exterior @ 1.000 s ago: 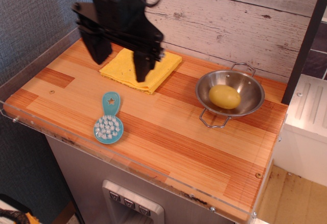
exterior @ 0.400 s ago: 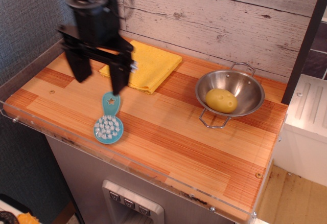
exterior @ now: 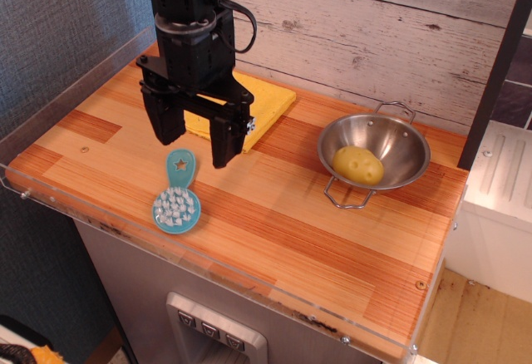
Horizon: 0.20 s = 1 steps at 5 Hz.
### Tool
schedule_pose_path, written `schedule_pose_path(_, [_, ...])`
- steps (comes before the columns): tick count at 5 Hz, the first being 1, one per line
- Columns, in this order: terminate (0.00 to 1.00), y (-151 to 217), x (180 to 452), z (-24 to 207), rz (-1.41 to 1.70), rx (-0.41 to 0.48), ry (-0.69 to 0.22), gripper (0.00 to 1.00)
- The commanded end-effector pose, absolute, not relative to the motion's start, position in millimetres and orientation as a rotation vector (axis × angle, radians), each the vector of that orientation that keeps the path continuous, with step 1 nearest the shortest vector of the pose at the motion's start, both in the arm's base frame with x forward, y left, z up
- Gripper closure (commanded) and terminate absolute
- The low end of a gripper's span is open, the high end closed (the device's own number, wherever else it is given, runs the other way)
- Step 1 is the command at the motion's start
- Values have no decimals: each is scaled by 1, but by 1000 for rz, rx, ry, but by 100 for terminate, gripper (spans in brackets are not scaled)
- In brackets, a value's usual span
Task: Hold the potato from left edge of the table and place it inside the steel pan, which is top right side of the table.
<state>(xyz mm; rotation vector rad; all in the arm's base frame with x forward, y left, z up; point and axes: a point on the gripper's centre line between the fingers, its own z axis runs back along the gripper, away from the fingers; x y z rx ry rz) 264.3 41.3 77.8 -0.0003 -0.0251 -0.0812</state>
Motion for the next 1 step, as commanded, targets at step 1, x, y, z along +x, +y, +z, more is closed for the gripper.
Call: schedule_pose_path(1, [100, 42, 266, 91, -80, 12, -67, 0])
